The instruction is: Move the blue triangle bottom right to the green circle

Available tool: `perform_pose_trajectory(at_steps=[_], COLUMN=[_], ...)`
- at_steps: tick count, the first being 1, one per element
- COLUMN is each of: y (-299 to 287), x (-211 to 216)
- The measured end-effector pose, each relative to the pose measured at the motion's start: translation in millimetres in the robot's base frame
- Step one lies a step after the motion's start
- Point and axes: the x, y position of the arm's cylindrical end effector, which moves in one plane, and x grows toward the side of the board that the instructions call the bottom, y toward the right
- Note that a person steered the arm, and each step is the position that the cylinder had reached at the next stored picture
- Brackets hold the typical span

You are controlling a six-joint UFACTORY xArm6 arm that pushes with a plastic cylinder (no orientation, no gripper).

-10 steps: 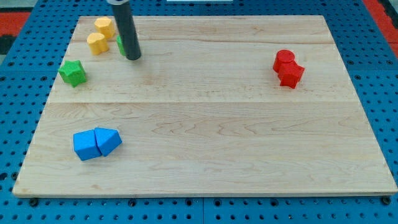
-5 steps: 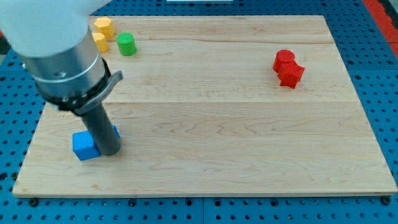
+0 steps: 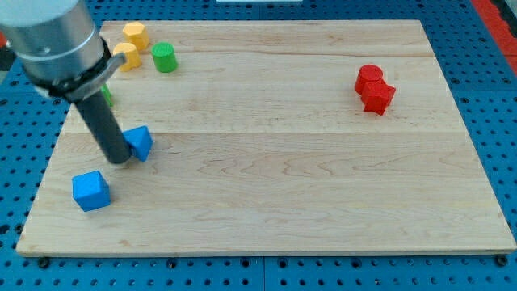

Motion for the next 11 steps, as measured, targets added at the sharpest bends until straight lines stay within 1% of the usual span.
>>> perform_pose_trajectory(at_steps=[1, 2, 3, 4, 5, 6, 7, 8, 9, 10, 11], y=[18.4, 14.8, 18.6, 18.3, 27.4, 52.4, 70.2, 73.6, 81.7, 124.5, 103.8], x=[-13.3, -54.0, -61.5, -31.3, -21.8, -40.6, -83.4, -118.2, -78.0, -7.5, 96.6])
